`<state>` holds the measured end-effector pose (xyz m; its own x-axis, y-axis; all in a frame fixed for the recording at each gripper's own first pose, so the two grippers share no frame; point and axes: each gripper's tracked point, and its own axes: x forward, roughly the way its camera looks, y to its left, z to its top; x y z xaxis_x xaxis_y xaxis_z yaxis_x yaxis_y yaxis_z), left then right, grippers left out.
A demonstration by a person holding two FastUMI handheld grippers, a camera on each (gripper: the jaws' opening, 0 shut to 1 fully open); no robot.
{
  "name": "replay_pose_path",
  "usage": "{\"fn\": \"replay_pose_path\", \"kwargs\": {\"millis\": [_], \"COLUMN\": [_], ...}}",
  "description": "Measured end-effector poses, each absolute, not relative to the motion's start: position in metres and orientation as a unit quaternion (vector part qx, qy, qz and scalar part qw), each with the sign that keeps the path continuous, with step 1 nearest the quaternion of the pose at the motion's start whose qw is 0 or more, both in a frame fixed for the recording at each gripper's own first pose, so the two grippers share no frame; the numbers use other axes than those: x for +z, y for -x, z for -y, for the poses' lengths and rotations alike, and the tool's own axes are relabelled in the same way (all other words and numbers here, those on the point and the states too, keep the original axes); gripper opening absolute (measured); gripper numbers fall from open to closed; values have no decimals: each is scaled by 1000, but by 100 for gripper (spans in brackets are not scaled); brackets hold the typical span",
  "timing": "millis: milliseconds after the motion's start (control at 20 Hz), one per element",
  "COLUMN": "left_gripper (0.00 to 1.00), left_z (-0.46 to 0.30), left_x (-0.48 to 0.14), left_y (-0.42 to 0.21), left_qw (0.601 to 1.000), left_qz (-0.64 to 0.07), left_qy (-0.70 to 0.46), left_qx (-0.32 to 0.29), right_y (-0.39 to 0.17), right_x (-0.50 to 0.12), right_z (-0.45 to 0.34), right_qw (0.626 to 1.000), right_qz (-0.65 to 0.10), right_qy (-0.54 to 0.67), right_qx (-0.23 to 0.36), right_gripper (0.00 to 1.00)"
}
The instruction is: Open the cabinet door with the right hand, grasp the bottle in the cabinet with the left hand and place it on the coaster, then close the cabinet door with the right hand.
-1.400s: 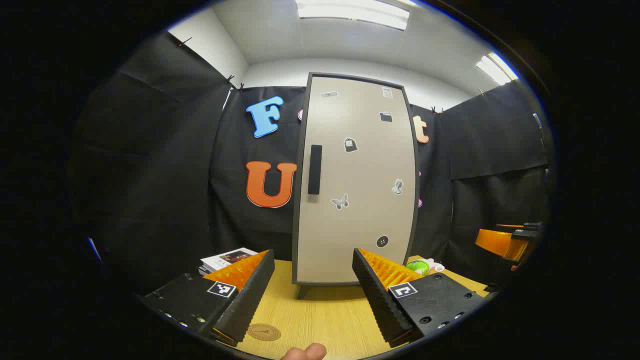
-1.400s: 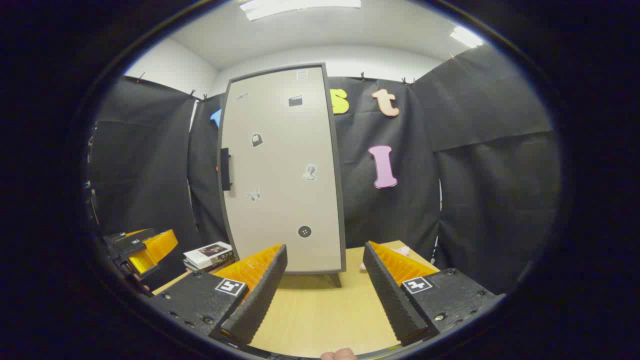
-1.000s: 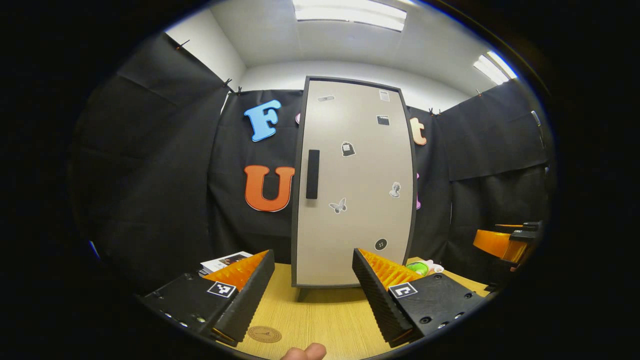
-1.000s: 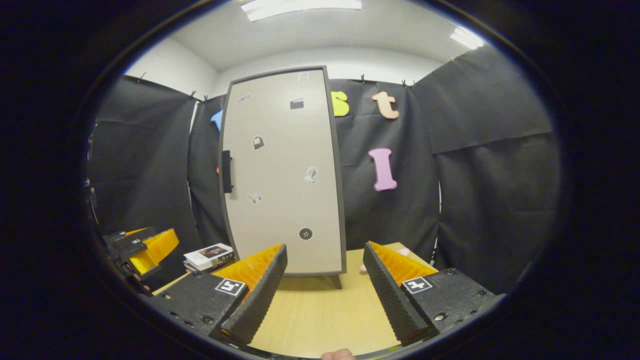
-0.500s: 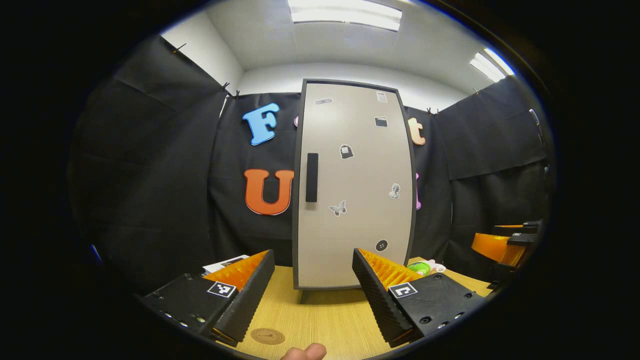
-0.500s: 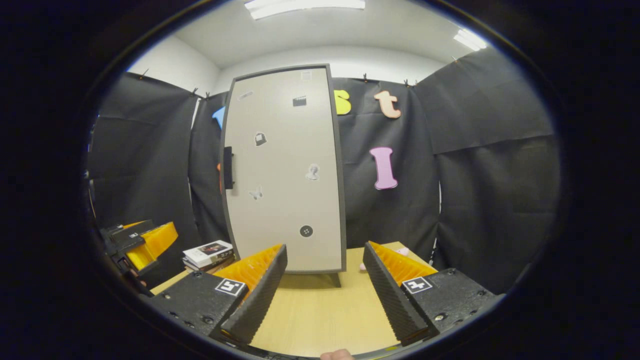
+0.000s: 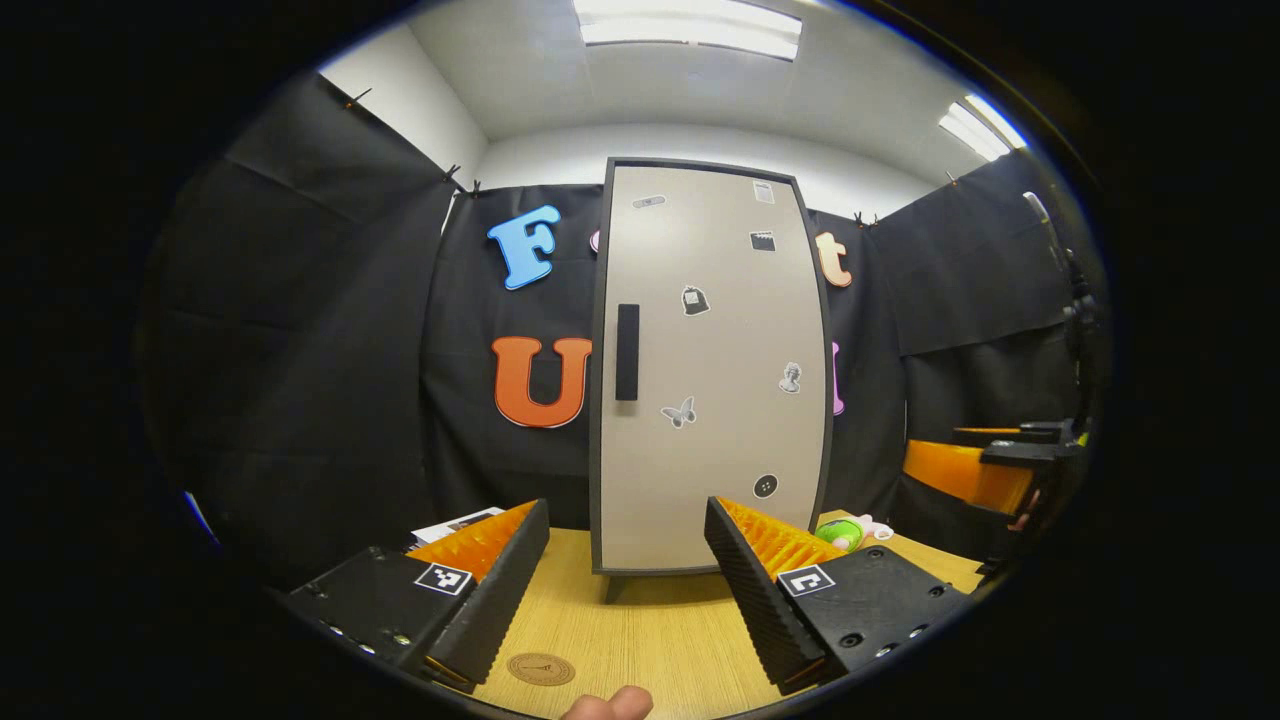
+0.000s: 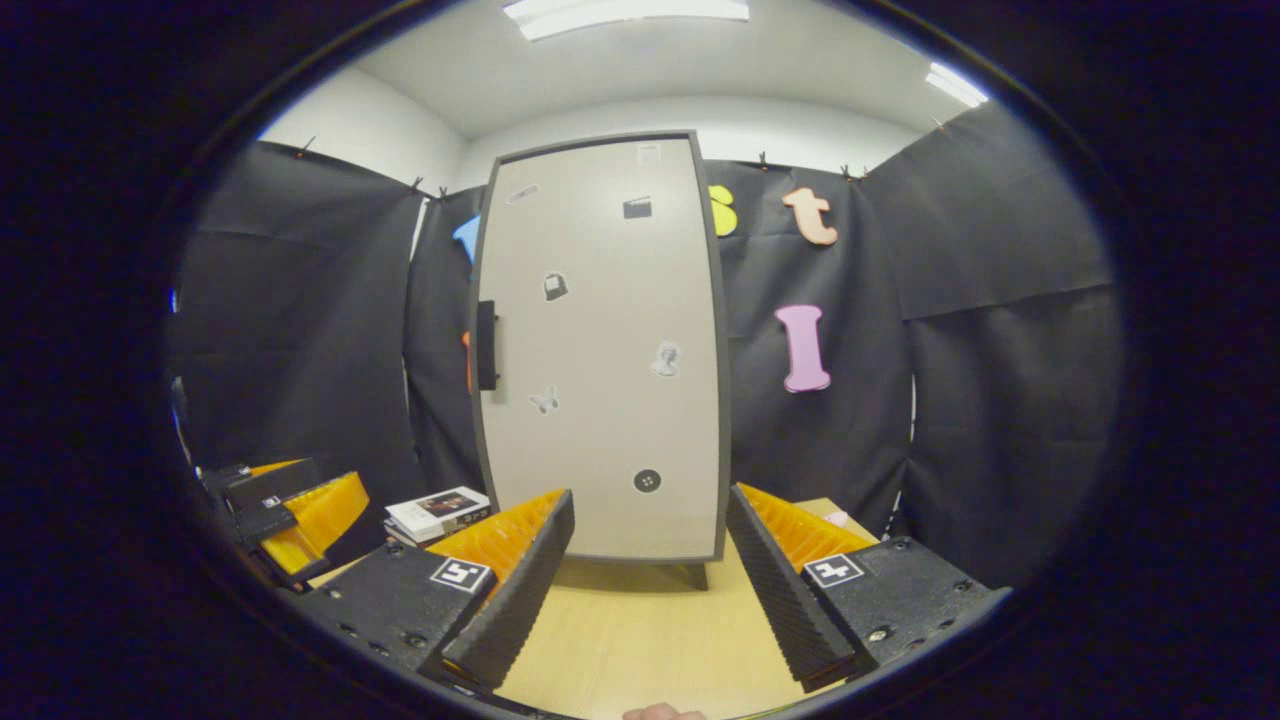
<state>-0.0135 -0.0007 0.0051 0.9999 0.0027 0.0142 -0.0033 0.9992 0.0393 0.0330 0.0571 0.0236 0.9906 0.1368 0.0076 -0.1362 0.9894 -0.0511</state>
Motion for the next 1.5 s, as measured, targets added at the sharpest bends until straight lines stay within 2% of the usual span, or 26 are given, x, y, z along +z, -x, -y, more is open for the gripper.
{"fn": "replay_pose_path", "kwargs": {"millis": [50, 250, 300, 400, 450, 550, 600, 650, 700, 750, 800, 850, 1100, 1300, 1400, 1500], "left_gripper": [95, 95, 95, 95, 95, 95, 95, 95, 95, 95, 95, 95, 95, 95, 95, 95], "left_z": [0, -11, -12, -13, -15, -18, -18, -18, -19, -19, -20, -22, -34, -43, -48, -50], "left_x": [6, 4, 2, -4, -5, -6, -8, -9, -10, -11, -11, -10, -10, -9, -10, -9], "left_y": [16, 27, 31, 38, 40, 44, 45, 47, 47, 48, 48, 47, 44, 42, 43, 43], "left_qw": [1000, 999, 999, 1000, 999, 999, 999, 999, 999, 999, 999, 999, 999, 999, 999, 999], "left_qz": [8, 9, 5, -2, -3, -2, -3, -5, -7, -8, -8, -8, -4, -2, -3, -3], "left_qy": [-21, -32, -31, -27, -28, -33, -33, -31, -30, -29, -29, -29, -32, -33, -33, -32], "left_qx": [2, 13, 15, 15, 17, 21, 20, 18, 16, 15, 15, 15, 21, 28, 32, 34], "right_y": [-42, -82, -90, -110, -120, -139, -150, -161, -171, -182, -192, -201, -242, -265, -274, -283], "right_x": [27, 46, 49, 51, 52, 56, 59, 64, 69, 76, 81, 87, 96, 88, 87, 83], "right_z": [-69, -117, -130, -158, -170, -192, -203, -212, -220, -228, -236, -243, -274, -289, -294, -297], "right_qw": [996, 991, 989, 986, 984, 982, 981, 981, 981, 981, 981, 981, 982, 982, 983, 984], "right_qz": [5, 11, 14, 12, 8, 6, 7, 9, 11, 16, 21, 23, 9, -10, -10, -12], "right_qy": [25, 27, 25, 24, 22, 15, 10, 6, 4, 2, 1, 0, 1, 21, 37, 52], "right_qx": [83, 132, 142, 167, 175, 187, 192, 194, 193, 193, 192, 191, 191, 185, 177, 169], "right_gripper": [95, 99, 95, 94, 99, 99, 94, 94, 99, 99, 94, 99, 99, 97, 90, 90]}}
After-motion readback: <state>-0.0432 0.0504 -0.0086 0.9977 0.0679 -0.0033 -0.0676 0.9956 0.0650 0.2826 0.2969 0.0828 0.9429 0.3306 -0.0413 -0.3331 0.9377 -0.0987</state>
